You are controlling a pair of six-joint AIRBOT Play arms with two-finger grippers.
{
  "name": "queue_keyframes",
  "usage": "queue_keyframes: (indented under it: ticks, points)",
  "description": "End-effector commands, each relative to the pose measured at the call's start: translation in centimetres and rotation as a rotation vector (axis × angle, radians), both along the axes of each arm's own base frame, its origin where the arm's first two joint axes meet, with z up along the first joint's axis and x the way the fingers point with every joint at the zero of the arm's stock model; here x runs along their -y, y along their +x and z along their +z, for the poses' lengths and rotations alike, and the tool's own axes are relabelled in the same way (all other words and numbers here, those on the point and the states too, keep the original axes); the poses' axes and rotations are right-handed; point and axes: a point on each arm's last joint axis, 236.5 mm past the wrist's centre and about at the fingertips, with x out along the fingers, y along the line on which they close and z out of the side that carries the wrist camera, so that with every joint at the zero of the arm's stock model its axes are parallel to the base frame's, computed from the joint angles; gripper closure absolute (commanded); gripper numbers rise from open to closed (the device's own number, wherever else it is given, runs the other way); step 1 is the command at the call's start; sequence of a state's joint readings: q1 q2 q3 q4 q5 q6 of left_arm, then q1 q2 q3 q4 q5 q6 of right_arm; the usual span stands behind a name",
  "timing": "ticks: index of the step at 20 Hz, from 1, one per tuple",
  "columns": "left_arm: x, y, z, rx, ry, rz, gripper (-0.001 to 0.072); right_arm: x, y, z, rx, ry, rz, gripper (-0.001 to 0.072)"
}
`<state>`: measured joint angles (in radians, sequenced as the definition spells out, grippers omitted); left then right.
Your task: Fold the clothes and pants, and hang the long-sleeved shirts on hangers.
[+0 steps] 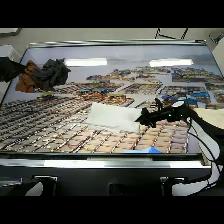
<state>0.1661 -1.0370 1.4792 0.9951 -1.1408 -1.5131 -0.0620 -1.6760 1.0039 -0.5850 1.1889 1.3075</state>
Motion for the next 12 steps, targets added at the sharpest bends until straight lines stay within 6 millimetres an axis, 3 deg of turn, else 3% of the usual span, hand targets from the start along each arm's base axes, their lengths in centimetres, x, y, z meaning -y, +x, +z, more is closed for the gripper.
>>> queue_keyframes:
  ticks: [1, 3, 5, 8, 12]
  points:
    - [0.7, 0.0, 0.2, 0.005, -0.005, -0.011, 0.0692, -0.7, 1.4, 2.3, 0.121, 0.088, 0.015, 0.0671]
    - [0.7, 0.0, 0.2, 0.005, -0.005, -0.011, 0.0692, 1.5, 4.3, 6.5, 0.252, 0.107, -0.010, 0.0670]
    - [0.7, 0.0, 0.2, 0.005, -0.005, -0.011, 0.0691, 6.2, 7.5, 11.2, 0.381, 0.068, -0.084, 0.0672]
    - [0.7, 0.0, 0.2, 0.005, -0.005, -0.011, 0.0691, 16.4, 10.5, 16.7, 0.452, -0.059, -0.259, 0.0672]
    - [0.7, 0.0, 0.2, 0.005, -0.005, -0.011, 0.0691, 29.6, 10.3, 22.4, 0.504, -0.212, -0.519, 0.0672]
